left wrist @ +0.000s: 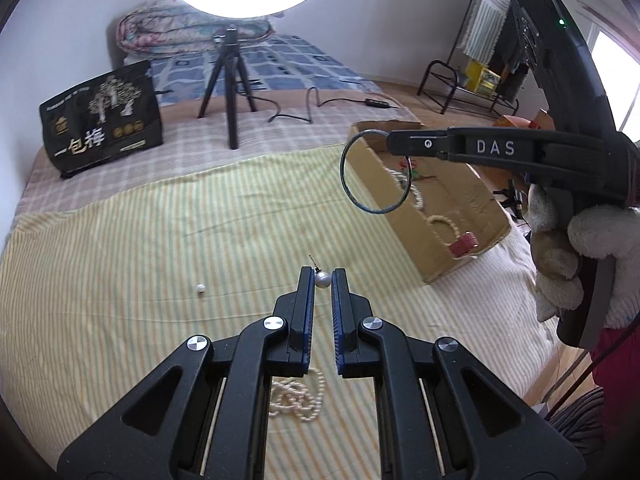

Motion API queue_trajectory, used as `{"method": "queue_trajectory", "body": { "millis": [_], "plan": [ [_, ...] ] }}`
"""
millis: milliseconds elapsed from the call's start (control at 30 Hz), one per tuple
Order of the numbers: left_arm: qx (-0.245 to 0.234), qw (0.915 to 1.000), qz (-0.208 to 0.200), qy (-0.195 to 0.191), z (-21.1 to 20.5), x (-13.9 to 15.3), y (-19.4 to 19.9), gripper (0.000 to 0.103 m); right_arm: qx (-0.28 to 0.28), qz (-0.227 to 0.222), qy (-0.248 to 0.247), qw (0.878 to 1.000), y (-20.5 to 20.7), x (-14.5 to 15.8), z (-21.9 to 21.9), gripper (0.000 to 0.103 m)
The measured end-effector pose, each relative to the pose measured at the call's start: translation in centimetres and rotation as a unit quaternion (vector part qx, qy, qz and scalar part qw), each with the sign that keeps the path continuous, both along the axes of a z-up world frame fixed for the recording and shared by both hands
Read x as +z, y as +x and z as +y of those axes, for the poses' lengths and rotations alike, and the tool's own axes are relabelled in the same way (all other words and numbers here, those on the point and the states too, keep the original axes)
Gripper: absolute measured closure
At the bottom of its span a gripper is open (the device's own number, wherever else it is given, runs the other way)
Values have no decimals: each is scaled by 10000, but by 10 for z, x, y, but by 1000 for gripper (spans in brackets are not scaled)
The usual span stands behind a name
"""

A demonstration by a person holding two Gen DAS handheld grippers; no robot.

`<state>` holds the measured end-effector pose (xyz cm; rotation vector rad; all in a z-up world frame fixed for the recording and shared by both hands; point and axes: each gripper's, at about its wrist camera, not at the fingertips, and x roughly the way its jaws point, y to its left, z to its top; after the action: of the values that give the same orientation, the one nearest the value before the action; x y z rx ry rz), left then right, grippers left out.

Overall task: Organize jewelry
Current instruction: 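Carry the bangle and pearl earring with both grippers over the cardboard box, then open both grippers to drop the bangle and earring into the box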

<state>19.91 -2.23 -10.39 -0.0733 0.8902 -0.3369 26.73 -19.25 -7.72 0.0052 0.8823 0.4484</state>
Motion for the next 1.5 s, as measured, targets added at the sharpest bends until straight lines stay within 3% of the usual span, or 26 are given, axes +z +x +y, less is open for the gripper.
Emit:
{"method": "queue_trajectory", "body": {
  "millis": [667,1500],
  "plan": [
    [-765,9968,-195,-158,-121,3,28,97,-1128,-55,-129,9935,19,2,-131,101],
    [-877,9960,-114,-102,-177,-26,75,96,-1434,-36,-245,9894,85,-27,-161,101]
  ]
}}
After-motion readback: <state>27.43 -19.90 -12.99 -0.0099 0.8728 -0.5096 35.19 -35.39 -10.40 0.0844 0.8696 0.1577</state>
